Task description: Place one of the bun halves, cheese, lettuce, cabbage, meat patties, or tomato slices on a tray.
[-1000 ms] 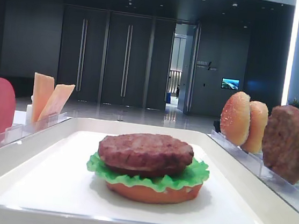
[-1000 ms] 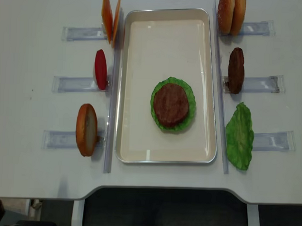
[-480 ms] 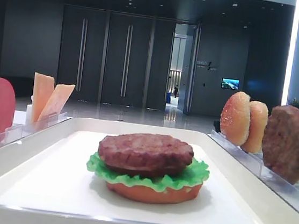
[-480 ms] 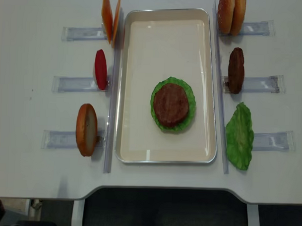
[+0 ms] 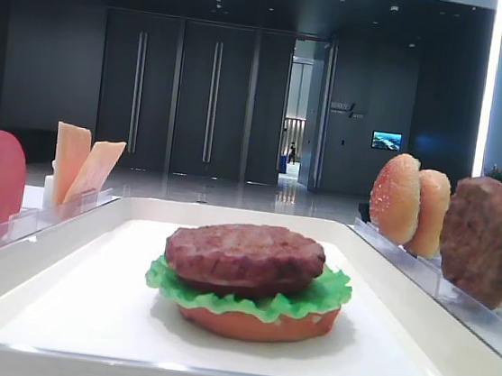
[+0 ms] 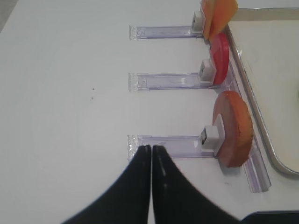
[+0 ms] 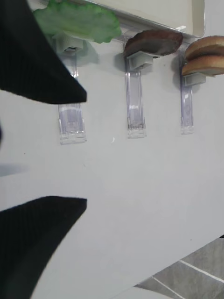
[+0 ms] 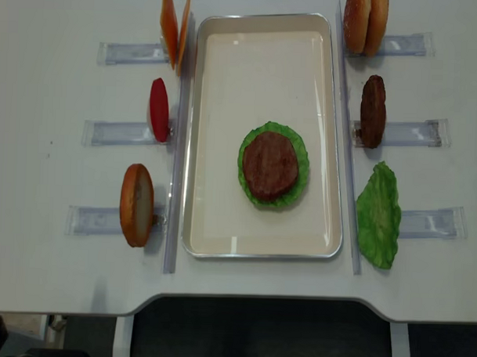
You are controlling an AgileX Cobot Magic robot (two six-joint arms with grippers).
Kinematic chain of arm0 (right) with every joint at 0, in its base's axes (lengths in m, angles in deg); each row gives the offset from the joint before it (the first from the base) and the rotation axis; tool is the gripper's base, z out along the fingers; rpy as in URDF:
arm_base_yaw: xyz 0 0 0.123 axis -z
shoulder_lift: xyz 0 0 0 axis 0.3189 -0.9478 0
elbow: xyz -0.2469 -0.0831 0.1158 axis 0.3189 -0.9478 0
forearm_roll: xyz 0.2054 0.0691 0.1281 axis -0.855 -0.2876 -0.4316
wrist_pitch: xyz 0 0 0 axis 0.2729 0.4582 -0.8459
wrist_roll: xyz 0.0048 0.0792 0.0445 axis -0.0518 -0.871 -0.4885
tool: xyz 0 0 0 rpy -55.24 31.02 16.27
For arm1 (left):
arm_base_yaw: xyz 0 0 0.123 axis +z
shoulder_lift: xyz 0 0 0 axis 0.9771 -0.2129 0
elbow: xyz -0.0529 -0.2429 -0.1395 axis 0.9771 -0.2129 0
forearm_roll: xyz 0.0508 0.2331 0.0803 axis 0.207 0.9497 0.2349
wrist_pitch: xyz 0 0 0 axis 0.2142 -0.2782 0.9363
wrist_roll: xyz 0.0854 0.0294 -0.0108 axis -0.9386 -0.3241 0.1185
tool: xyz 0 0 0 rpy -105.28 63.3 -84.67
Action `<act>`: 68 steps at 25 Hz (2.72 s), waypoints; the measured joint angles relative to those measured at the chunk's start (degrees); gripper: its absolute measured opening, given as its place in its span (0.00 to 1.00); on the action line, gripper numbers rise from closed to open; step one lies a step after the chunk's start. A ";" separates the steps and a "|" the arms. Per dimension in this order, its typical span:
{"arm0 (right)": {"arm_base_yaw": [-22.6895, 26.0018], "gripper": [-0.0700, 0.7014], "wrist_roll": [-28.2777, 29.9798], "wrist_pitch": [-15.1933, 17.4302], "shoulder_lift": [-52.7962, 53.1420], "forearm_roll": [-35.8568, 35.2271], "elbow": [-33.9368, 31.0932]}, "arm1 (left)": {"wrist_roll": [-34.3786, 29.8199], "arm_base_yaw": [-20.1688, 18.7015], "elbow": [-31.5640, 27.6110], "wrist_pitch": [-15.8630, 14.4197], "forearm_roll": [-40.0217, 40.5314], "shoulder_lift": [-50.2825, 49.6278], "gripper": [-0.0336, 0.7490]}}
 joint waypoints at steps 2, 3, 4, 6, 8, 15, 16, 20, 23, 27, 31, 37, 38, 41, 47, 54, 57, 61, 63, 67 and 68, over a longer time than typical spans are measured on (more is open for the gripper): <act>-0.19 0.63 0.00 0.00 0.00 0.00 0.00 | 0.00 0.00 0.00 0.00 0.00 0.00 0.04; -0.25 0.63 0.00 0.00 0.00 0.00 0.00 | 0.00 0.00 0.00 0.00 0.00 0.00 0.04; -0.37 0.63 0.00 0.00 0.00 0.00 0.00 | 0.00 0.00 0.00 0.00 0.00 0.00 0.04; -0.37 0.63 0.00 0.00 0.00 0.00 0.00 | 0.00 0.00 0.00 0.00 0.00 0.00 0.04; -0.37 0.63 0.00 0.00 0.00 0.00 -0.04 | 0.00 0.00 0.00 0.00 0.00 0.00 0.04; -0.37 0.63 0.00 0.00 0.00 0.00 -0.04 | 0.00 0.00 0.00 0.00 0.00 0.00 0.04; -0.37 0.63 0.00 0.00 0.00 0.00 -0.04 | 0.00 0.00 0.00 0.00 0.00 0.00 0.04; -0.37 0.63 0.00 0.00 0.00 0.00 -0.04 | 0.00 0.00 0.00 0.00 0.00 0.00 0.04; -0.37 0.63 0.00 0.00 0.00 0.00 -0.04 | 0.00 0.00 0.00 0.00 0.00 0.00 0.04; -0.37 0.63 0.00 0.00 0.00 0.00 -0.04 | 0.00 0.00 0.00 0.00 0.00 0.00 0.04; -0.37 0.63 0.00 0.00 0.00 0.00 -0.04 | 0.00 0.00 0.00 0.00 0.00 0.00 0.04; -0.37 0.63 0.00 0.00 0.00 0.00 -0.04 | 0.00 0.00 0.00 0.00 0.00 0.00 0.04; -0.37 0.63 0.00 0.00 0.00 0.00 -0.04 | 0.00 0.00 0.00 0.00 0.00 0.00 0.04; -0.37 0.63 0.00 0.00 0.00 0.00 -0.04 | 0.00 0.00 0.00 0.00 0.00 0.00 0.04; -0.37 0.63 0.00 0.00 0.00 0.00 -0.04 | 0.00 0.00 0.00 0.00 0.00 0.00 0.04; -0.37 0.63 0.00 0.00 0.00 0.00 -0.04 | 0.00 0.00 0.00 0.00 0.00 0.00 0.04; -0.37 0.63 0.00 0.00 0.00 0.00 -0.04 | 0.00 0.00 0.00 0.00 0.00 0.00 0.04; -0.37 0.63 0.00 0.00 0.00 0.00 -0.04 | 0.00 0.00 0.00 0.00 0.00 0.00 0.04; -0.37 0.63 0.00 0.00 0.00 0.00 -0.04 | 0.00 0.00 0.00 0.00 0.00 0.00 0.04; -0.37 0.63 0.00 0.00 0.00 0.00 -0.04 | 0.00 0.00 0.00 0.00 0.00 0.00 0.04; -0.37 0.63 0.00 0.00 0.00 0.00 -0.04 | 0.00 0.00 0.00 0.00 0.00 0.00 0.04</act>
